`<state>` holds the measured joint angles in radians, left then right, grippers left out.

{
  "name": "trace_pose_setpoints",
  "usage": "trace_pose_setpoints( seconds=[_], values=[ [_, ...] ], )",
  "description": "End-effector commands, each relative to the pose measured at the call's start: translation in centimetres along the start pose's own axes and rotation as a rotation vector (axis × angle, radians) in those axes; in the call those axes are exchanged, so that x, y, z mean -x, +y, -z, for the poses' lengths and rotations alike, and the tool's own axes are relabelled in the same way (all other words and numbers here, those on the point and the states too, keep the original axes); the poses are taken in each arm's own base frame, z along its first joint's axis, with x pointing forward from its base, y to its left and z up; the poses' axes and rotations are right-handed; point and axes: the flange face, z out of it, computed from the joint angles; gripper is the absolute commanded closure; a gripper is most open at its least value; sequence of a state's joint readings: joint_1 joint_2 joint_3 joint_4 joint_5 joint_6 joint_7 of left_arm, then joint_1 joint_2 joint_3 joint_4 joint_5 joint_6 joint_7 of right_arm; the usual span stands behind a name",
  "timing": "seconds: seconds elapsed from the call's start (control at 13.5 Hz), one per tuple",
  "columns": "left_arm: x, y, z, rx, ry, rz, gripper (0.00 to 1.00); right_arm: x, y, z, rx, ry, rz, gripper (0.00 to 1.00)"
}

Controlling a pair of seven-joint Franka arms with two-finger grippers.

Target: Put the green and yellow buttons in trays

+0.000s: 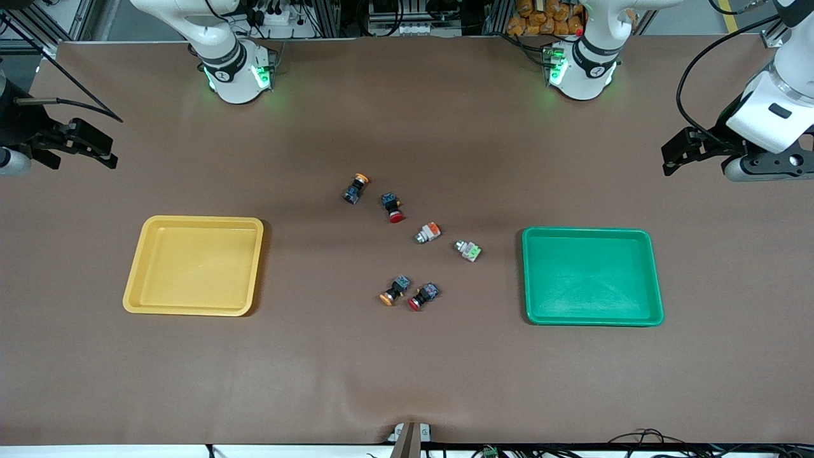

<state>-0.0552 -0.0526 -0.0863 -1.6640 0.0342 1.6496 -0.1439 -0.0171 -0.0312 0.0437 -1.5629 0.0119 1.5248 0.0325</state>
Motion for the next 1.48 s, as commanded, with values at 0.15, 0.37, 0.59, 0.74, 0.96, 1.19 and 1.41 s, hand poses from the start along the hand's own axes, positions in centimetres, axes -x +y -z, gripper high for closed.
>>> trace_pose_setpoints(
  seconds=[0.15, 0.37, 0.59, 0.74, 0.96, 1.19, 1.41],
  values=[
    [-0.2, -0.1, 0.7, 0.022, -0.008, -0.005, 0.0, 0.2, 0.4, -0.2, -0.009, -0.001, 0.005, 0.0],
    [-0.2, -0.1, 0.9, 0.022, -0.005, -0.003, 0.0, 0.2, 0.4, -0.2, -0.009, -0.002, 0.005, 0.0],
    [-0.2, -0.4, 0.8, 0.023, -0.008, 0.003, 0.0, 0.1, 0.4, -0.1, -0.009, 0.002, 0.005, 0.0],
    [-0.1, -0.3, 0.7, 0.022, -0.019, 0.009, 0.0, 0.1, 0.4, -0.1, -0.009, 0.004, 0.005, 0.0],
    [0.1, 0.0, 0.5, 0.02, -0.032, 0.002, 0.0, 0.0, 0.4, -0.2, -0.009, 0.005, 0.003, 0.0],
    [0.2, 0.4, 0.2, 0.019, -0.04, 0.001, 0.0, 0.0, 0.5, -0.3, -0.009, 0.001, 0.001, 0.0],
    [-0.2, 0.8, -0.6, 0.047, -0.058, 0.003, 0.0, 0.0, 0.5, -0.3, -0.009, 0.001, 0.001, 0.0]
  ],
)
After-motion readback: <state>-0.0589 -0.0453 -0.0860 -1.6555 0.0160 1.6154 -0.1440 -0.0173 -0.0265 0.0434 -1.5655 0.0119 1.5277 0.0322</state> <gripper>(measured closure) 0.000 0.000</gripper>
